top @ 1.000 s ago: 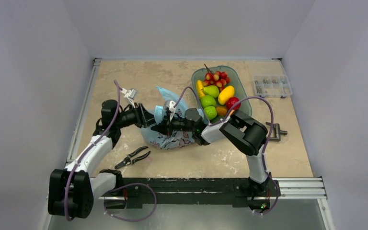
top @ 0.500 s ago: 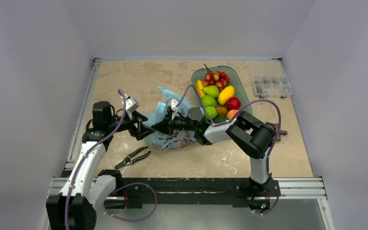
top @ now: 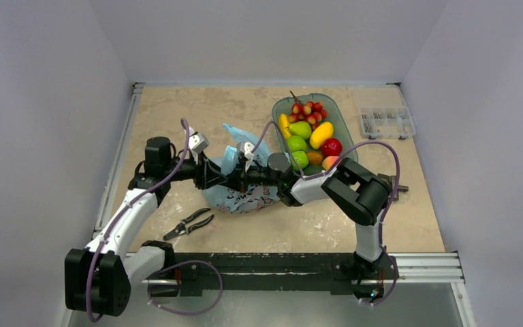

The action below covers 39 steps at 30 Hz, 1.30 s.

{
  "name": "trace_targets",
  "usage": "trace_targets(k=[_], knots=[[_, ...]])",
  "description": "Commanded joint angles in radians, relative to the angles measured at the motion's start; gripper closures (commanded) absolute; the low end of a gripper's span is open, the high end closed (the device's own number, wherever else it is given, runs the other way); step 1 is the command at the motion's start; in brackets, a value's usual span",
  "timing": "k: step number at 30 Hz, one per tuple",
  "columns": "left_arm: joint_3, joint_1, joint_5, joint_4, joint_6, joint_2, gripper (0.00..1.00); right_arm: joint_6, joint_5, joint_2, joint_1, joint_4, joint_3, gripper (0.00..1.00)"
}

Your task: Place the fake fruits into the plastic bag and tie a complex knot

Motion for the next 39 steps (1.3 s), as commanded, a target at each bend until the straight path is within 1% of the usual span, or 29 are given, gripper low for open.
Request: trace_targets(k=[1,2,3,5,7,10,13,16,18,20,25,28,29,30,31,33,34,35,36,37,38,39], knots=[[0.049,-0.002,0.043,0.099,-0.037,-0.002,0.7,-0.019,-0.028,-0.049,0.006,0.041,-0.015,1.0],[0.047,-0.002,0.041,0.121,-0.048,0.002,0.76,-0.019,-0.031,-0.049,0.006,0.044,-0.015,1.0],[0.044,0.002,0.041,0.156,-0.094,0.009,0.81,-0.018,-0.033,-0.049,0.006,0.047,-0.015,1.0],[0.043,0.013,0.054,0.192,-0.135,0.021,0.89,-0.019,-0.035,-0.05,0.006,0.05,-0.014,1.0],[0.041,0.021,0.058,0.216,-0.158,0.027,0.92,-0.021,-0.036,-0.052,0.006,0.049,-0.014,1.0],[0.047,0.032,0.065,0.213,-0.162,0.029,0.9,-0.026,-0.036,-0.052,0.006,0.048,-0.013,1.0],[0.045,0.041,0.059,0.227,-0.187,0.029,0.82,-0.027,-0.041,-0.052,0.006,0.049,-0.014,1.0],[0.045,0.036,0.074,0.239,-0.189,0.043,0.79,-0.026,-0.044,-0.052,0.006,0.055,-0.015,1.0],[0.057,0.018,0.078,0.19,-0.138,0.048,0.71,-0.026,-0.047,-0.052,0.006,0.059,-0.015,1.0],[0.049,0.011,0.082,0.181,-0.12,0.051,0.63,-0.023,-0.045,-0.052,0.006,0.062,-0.012,1.0],[0.042,0.007,0.1,0.166,-0.109,0.067,0.56,-0.023,-0.051,-0.05,0.006,0.062,0.0,1.0],[0.04,0.006,0.108,0.138,-0.077,0.072,0.56,-0.028,-0.057,-0.05,0.006,0.059,0.001,0.98],[0.039,0.006,0.108,0.13,-0.068,0.075,0.61,-0.027,-0.063,-0.051,0.006,0.059,0.003,0.98],[0.038,0.006,0.11,0.125,-0.064,0.076,0.68,-0.03,-0.062,-0.055,0.006,0.057,0.002,0.96],[0.038,0.006,0.114,0.125,-0.064,0.079,0.76,-0.03,-0.064,-0.058,0.006,0.055,0.003,0.94],[0.042,0.007,0.121,0.122,-0.067,0.084,0.87,-0.027,-0.077,-0.065,0.006,0.049,0.007,0.91],[0.045,0.007,0.119,0.121,-0.064,0.079,0.94,-0.024,-0.082,-0.071,0.005,0.044,0.008,0.88],[0.047,0.012,0.115,0.092,-0.064,0.075,1.0,-0.036,-0.084,-0.083,0.001,0.028,0.008,0.81],[0.049,0.015,0.108,0.071,-0.029,0.066,1.0,-0.05,-0.087,-0.098,-0.005,0.004,0.006,0.71],[0.05,0.026,0.104,0.053,-0.013,0.059,1.0,-0.062,-0.094,-0.13,-0.015,-0.031,0.002,0.57],[0.052,0.038,0.104,0.042,-0.005,0.053,1.0,-0.074,-0.098,-0.152,-0.027,-0.055,-0.004,0.47],[0.055,0.053,0.109,0.033,0.003,0.051,1.0,-0.084,-0.1,-0.197,-0.042,-0.11,-0.007,0.4]])
